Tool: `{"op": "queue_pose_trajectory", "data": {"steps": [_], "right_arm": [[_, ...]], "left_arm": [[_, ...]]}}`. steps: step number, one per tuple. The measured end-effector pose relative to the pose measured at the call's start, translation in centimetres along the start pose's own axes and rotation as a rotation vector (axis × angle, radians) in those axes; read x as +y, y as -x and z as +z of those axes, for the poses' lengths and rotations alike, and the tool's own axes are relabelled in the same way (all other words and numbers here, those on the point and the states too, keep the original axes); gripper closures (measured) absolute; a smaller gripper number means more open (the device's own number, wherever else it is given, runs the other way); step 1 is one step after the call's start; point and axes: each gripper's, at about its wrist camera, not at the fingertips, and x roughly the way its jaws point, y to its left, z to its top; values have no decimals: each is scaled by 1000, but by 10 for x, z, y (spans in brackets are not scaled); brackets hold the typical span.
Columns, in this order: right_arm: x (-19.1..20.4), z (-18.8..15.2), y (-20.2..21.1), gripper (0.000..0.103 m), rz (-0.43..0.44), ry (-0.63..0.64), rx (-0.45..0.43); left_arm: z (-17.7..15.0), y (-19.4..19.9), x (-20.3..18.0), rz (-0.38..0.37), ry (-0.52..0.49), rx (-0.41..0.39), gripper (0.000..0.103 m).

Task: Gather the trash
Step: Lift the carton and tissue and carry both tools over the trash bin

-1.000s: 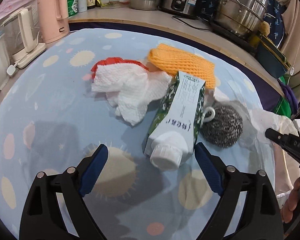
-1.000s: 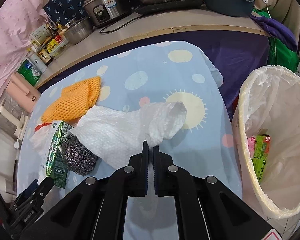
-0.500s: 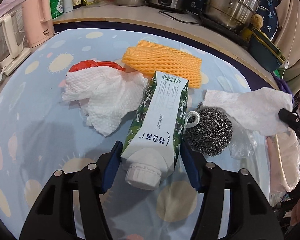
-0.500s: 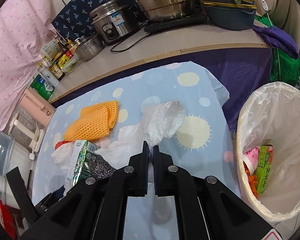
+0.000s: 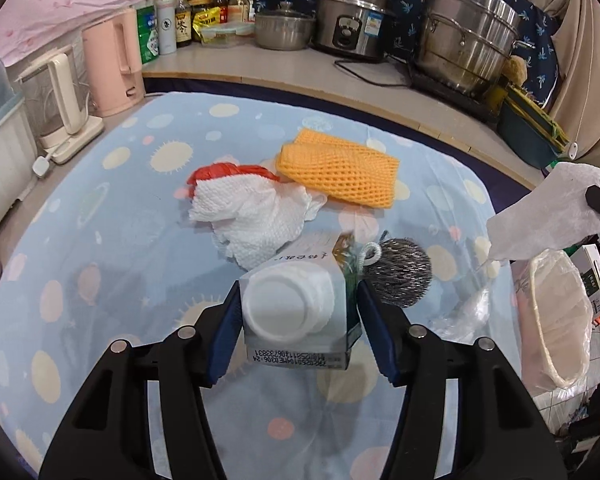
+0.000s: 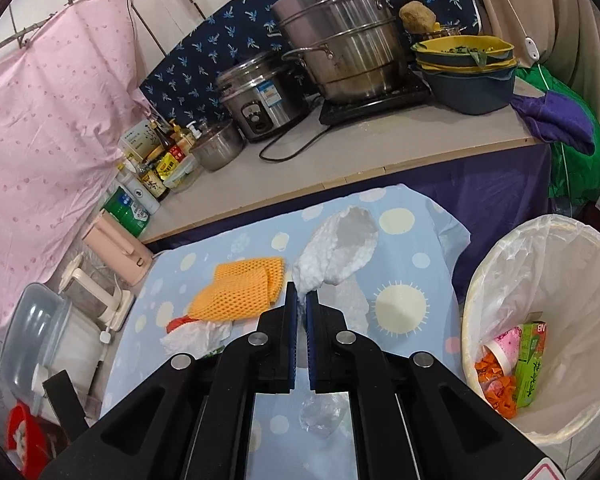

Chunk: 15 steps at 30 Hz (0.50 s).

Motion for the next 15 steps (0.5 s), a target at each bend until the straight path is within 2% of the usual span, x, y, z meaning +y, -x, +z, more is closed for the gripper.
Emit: {"op": "queue_pose_trajectory", "data": {"steps": [7, 15], "right_arm": [[-9, 7, 39, 99, 19, -11, -69], [-38, 0, 64, 99, -23, -37, -91]], "left_arm": [[-2, 37, -9, -9, -4, -37, 51], [-9, 69, -34, -45, -54, -61, 51]]}}
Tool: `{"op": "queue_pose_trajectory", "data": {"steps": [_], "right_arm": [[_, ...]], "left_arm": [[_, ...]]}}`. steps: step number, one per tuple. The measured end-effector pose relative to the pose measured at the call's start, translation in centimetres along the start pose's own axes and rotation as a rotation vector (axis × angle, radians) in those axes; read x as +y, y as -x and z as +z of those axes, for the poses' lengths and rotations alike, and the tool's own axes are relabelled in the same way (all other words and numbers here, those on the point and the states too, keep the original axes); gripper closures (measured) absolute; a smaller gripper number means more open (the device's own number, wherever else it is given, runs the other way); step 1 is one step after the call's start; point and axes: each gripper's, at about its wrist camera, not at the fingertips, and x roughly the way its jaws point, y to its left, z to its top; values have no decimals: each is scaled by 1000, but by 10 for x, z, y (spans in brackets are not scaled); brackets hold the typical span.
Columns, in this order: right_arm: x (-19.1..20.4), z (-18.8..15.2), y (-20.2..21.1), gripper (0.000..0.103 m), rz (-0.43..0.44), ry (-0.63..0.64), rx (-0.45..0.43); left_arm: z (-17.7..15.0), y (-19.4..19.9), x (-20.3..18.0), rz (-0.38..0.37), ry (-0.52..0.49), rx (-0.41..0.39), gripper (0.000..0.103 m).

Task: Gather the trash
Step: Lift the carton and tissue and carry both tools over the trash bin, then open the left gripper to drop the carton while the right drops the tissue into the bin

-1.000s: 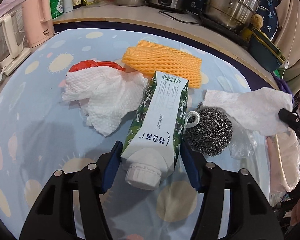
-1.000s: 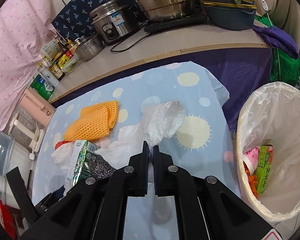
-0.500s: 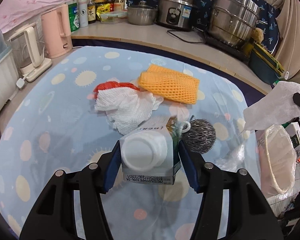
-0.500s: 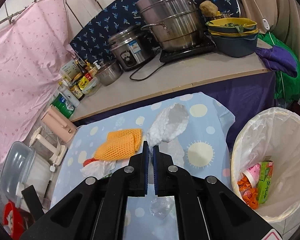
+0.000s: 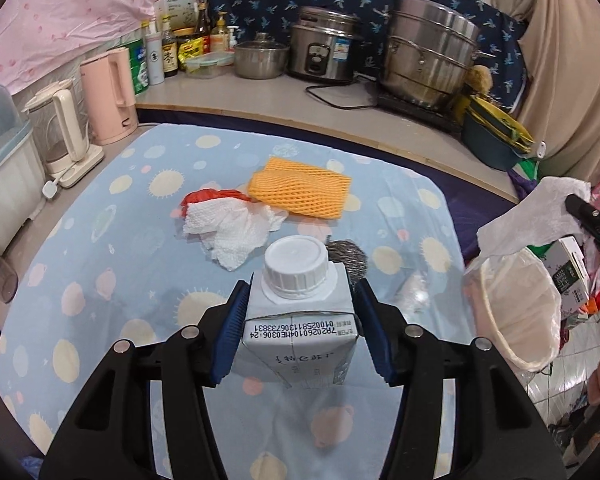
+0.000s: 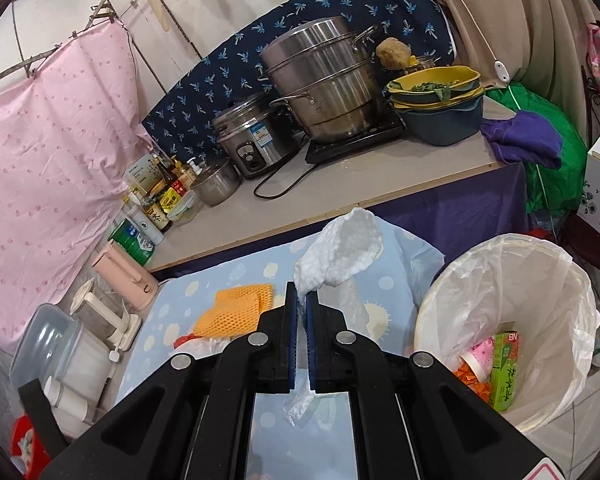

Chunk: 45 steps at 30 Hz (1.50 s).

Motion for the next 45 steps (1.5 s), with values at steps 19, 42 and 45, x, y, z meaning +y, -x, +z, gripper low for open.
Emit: {"op": "queue_pose_trajectory", "data": {"steps": [19, 42, 45], "right_arm": [[-111, -3, 46, 99, -155, -142, -62], [-198, -42, 20, 99, -242, -278, 50], [-201, -44, 16, 99, -248, -279, 58]], "left_arm": [[-1, 17, -133, -172, -222, -17, 51], [13, -20, -267, -297, -358, -11, 51], [12, -29, -277, -305, -363, 2, 51]]}}
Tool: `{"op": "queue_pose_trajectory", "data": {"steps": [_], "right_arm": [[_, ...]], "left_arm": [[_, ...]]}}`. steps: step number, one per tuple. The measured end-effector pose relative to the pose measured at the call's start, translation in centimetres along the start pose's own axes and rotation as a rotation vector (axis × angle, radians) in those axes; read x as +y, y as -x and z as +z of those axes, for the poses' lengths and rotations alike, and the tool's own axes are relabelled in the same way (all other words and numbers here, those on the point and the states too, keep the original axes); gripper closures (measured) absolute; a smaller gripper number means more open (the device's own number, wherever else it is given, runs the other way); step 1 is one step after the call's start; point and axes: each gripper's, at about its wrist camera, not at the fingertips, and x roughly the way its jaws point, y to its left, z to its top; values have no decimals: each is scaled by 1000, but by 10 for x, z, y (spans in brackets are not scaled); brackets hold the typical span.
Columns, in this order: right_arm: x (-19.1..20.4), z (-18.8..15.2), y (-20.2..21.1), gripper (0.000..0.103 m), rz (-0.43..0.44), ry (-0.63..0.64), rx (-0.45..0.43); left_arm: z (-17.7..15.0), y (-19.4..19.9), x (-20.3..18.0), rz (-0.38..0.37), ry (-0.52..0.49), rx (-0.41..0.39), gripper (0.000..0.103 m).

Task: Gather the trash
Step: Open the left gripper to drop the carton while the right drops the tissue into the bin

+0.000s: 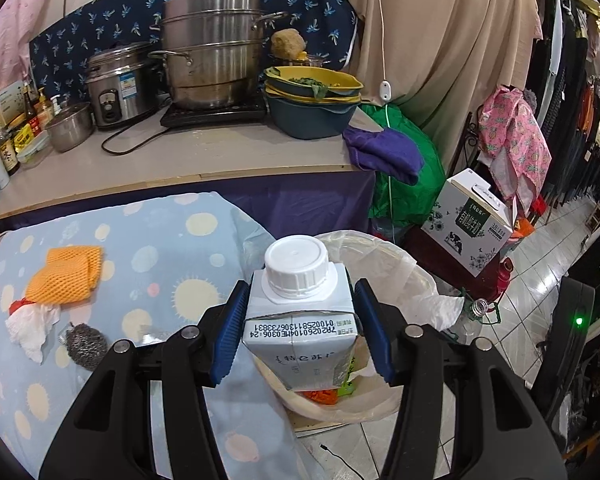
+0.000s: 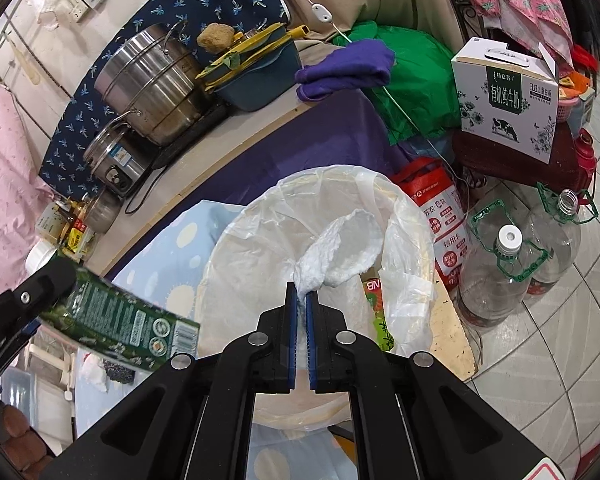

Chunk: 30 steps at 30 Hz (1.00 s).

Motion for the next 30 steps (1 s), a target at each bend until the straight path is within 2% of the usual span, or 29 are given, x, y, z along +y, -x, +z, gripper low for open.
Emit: {"op": "queue_pose_trajectory", "data": {"steps": [5, 8, 13, 17, 30], "right_arm": [[0, -1, -5, 98, 3, -6, 10], [3, -1, -6, 92, 2, -5, 8], [4, 1, -3, 87, 0, -11, -1], [5, 2, 3, 72, -1, -18, -21], [21, 3, 10, 70, 8, 24, -36]], "left_arm": [[-3, -16, -8, 4, -9, 28, 51], [-4, -22, -9, 8, -12, 35, 51], [-5, -27, -10, 18, -6, 48, 49], [-5, -24, -10, 42, -8, 31, 33], [-7, -15, 0, 74, 4, 13, 29]]}}
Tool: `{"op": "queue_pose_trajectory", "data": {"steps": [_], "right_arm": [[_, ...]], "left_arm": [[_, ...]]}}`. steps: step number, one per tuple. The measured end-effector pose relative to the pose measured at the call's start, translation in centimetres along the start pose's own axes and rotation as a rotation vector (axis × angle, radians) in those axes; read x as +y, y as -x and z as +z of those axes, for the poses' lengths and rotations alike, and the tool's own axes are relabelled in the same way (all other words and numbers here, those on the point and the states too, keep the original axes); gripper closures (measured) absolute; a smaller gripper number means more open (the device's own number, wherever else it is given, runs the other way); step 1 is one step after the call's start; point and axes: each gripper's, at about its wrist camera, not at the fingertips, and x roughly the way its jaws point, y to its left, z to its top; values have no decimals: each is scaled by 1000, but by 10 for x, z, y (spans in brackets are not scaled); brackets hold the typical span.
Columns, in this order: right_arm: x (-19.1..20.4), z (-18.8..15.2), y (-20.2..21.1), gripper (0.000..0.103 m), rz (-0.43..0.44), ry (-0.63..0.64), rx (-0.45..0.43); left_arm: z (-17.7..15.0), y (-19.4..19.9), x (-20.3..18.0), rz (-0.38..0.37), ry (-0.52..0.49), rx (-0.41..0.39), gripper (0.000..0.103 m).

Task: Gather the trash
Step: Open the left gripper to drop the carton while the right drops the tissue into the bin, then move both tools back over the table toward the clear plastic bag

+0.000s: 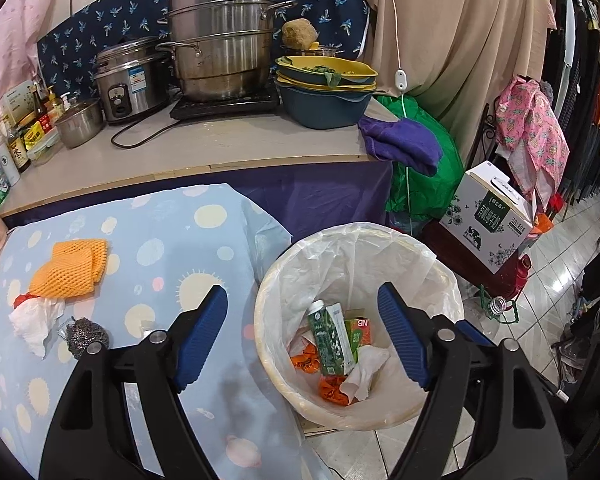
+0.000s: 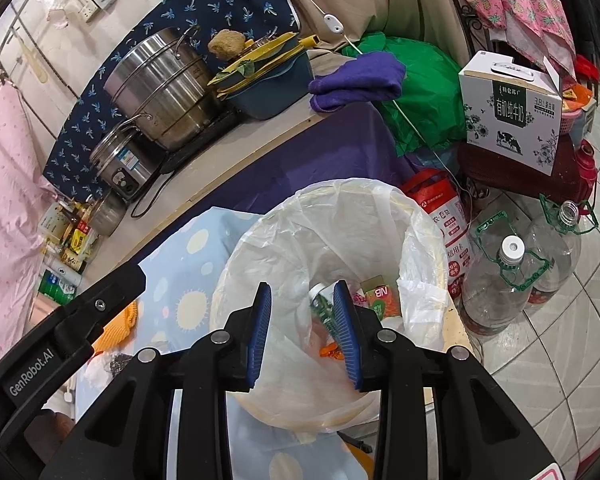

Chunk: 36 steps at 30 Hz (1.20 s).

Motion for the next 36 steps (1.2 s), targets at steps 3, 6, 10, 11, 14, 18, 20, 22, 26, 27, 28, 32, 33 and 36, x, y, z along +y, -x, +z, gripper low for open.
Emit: {"op": "queue_pose_trajectory", "data": {"steps": [3, 6, 10, 11, 14, 18, 20, 22, 26, 27, 28, 32, 33, 36], "right_arm": [[3, -1, 1, 70, 2, 8, 1], [9, -2, 2, 70, 3, 19, 2], [19, -5, 1, 70, 7, 42, 8], [23, -6, 1, 70, 8, 48, 9], [32, -9, 0, 70, 13, 70, 16], [47, -17, -3, 70, 22, 101, 29], [57, -22, -5, 70, 29, 119, 42], [66, -28, -8, 70, 35, 138, 53], [89, -42, -15, 70, 53, 186, 84], [96, -46, -17, 70, 56, 199, 91], [102, -51, -19, 70, 60, 213, 101], [127, -70, -29, 70, 76, 269, 141], [133, -74, -32, 70, 79, 282, 150], [149, -88, -41, 70, 91, 319, 180]], "left_arm": [[-2, 1, 4, 13, 7, -1, 29], [-4, 3, 11, 24, 18, 1, 28], [-8, 6, 22, 49, 36, 3, 25], [-9, 7, 25, 58, 41, 3, 25], [-14, 9, 37, 81, 56, 8, 25], [-21, 13, 58, 121, 91, 14, 25], [-26, 14, 69, 139, 109, 22, 24], [-31, 16, 82, 157, 130, 35, 25], [-46, 21, 112, 209, 174, 56, 25], [-50, 23, 120, 225, 187, 61, 25], [-55, 25, 127, 241, 199, 63, 25], [-73, 34, 163, 302, 245, 80, 25], [-78, 36, 171, 313, 257, 84, 24], [-92, 43, 199, 342, 308, 99, 23]]}}
